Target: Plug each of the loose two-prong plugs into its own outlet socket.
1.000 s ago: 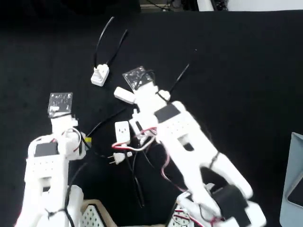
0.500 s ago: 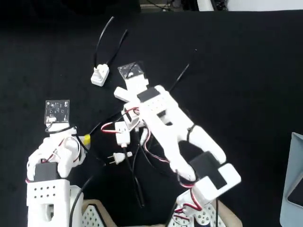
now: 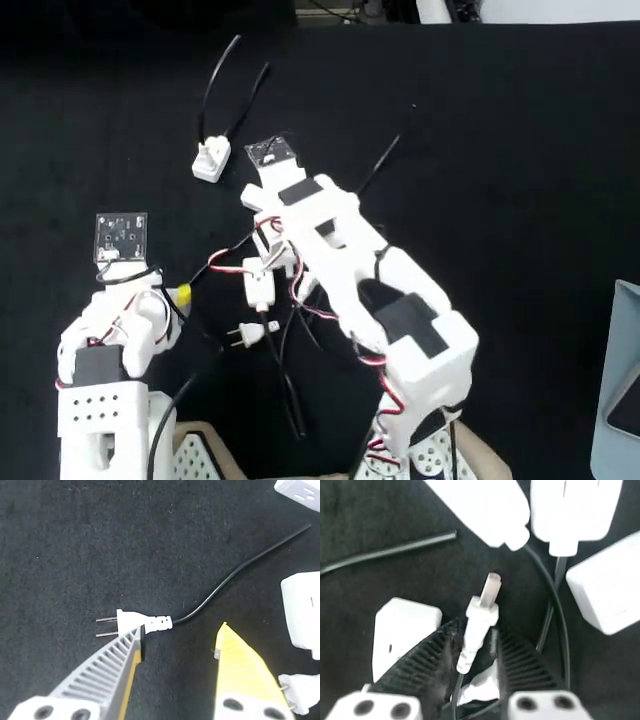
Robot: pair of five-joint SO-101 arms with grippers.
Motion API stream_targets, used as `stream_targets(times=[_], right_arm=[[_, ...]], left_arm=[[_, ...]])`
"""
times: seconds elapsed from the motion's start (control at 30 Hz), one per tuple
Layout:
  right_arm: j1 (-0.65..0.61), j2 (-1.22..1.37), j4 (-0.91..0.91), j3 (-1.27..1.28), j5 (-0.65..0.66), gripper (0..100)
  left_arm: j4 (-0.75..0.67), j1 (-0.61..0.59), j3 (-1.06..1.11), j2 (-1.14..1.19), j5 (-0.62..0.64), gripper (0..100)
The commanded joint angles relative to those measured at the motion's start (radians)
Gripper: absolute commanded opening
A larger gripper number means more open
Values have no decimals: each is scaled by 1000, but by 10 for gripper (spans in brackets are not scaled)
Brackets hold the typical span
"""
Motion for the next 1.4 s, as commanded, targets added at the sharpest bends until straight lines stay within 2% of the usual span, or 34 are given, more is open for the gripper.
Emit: stream_targets(times=[0.0,0.13,0.4,0.57,0.73,0.83,1.17,1.37], right_arm=[[8,-4,9,-84,-5,16],[8,-85,66,-88,12,11],[12,-380,226,-84,193,11],[12,-449,278,-70,476,11],[14,-456,279,42,910,11],[14,-456,279,107,1117,11],[14,-524,284,274,1600,11],[6,-691,219,447,1720,11]], left_arm=[[8,-12,-7,-11,-8,242],[6,-12,-4,-11,-9,242],[6,-12,-4,-11,-9,241],[6,-10,-2,-11,-9,239],[-2,-8,10,-12,-9,239],[-2,-4,13,-12,-9,239],[-52,-7,35,-12,-5,238],[-52,-8,35,-12,-5,238]])
